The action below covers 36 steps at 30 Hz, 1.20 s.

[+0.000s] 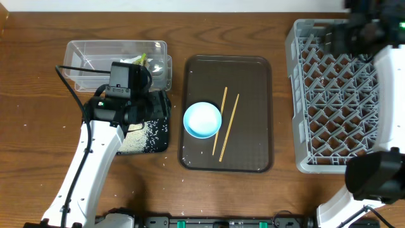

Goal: Sort waste into correct bins and load items into the dishwasher rack
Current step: 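Reach the right gripper to the brown tray and grasp one chopstick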

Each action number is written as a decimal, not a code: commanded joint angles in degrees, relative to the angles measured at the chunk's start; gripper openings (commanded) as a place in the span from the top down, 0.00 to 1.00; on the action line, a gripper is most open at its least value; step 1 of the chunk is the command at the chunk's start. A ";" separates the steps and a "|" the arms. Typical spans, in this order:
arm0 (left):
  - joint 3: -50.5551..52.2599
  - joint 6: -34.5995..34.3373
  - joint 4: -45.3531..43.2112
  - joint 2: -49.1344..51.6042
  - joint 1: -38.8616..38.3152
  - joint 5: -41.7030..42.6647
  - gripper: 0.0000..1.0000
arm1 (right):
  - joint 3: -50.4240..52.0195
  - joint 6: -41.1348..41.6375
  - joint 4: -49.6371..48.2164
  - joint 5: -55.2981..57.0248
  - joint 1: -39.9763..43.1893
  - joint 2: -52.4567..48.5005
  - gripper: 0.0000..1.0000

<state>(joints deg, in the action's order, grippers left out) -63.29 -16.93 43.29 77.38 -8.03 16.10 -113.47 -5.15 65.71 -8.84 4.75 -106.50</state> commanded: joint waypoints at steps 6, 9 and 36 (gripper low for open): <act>-0.31 -0.72 0.15 0.09 0.15 -0.79 0.33 | 6.45 13.70 4.74 -4.61 -13.07 -0.48 0.27; -0.33 -0.72 0.24 0.09 0.13 -0.76 0.33 | 12.31 18.36 2.73 -2.38 -17.51 -0.48 0.27; -0.31 -0.72 0.42 0.09 0.13 -0.76 0.33 | 35.43 36.92 -19.30 11.19 -38.27 -8.22 0.34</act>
<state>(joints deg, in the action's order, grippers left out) -63.29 -16.95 43.51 77.38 -8.03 16.10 -78.50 29.78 46.52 0.84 -33.12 -112.81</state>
